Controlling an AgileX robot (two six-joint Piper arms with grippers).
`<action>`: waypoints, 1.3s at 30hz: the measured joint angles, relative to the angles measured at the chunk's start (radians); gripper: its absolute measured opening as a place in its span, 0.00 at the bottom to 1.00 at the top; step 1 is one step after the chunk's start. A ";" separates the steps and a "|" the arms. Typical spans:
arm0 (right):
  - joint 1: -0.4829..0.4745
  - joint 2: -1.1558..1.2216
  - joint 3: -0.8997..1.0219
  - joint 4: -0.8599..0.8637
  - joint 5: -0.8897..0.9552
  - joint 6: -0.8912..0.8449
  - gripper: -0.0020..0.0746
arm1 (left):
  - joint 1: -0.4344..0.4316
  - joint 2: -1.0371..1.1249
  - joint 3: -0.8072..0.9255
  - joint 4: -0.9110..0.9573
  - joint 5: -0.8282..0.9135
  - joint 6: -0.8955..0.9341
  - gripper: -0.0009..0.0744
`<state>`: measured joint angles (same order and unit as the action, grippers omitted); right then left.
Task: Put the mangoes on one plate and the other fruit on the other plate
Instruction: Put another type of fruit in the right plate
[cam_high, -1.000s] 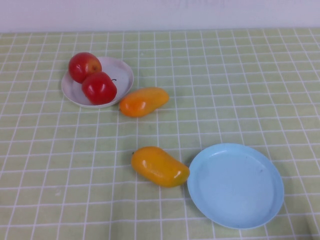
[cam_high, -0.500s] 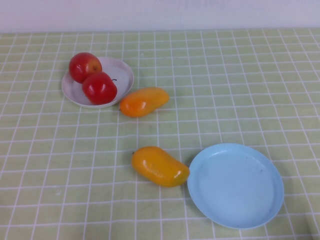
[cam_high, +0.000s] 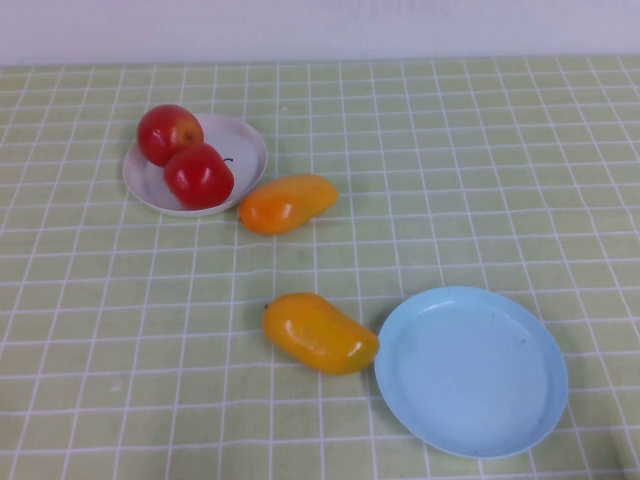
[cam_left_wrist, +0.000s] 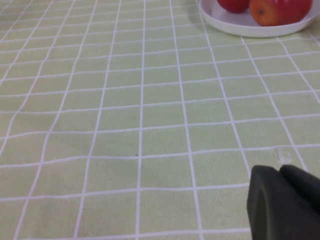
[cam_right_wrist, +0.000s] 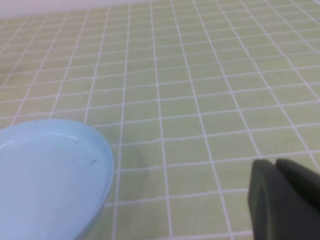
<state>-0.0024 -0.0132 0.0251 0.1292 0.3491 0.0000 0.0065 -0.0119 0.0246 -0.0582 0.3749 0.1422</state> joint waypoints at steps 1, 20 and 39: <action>0.000 0.000 0.000 0.008 0.000 0.000 0.01 | 0.000 0.000 0.000 0.000 0.000 0.000 0.01; 0.000 0.000 0.000 0.017 0.000 0.000 0.01 | 0.000 0.000 0.000 0.000 0.000 0.002 0.01; 0.000 0.000 0.001 0.409 -0.260 0.000 0.01 | 0.000 0.000 0.000 0.000 0.001 0.002 0.01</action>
<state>-0.0024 -0.0132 0.0261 0.5382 0.0892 0.0000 0.0065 -0.0119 0.0246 -0.0582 0.3756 0.1445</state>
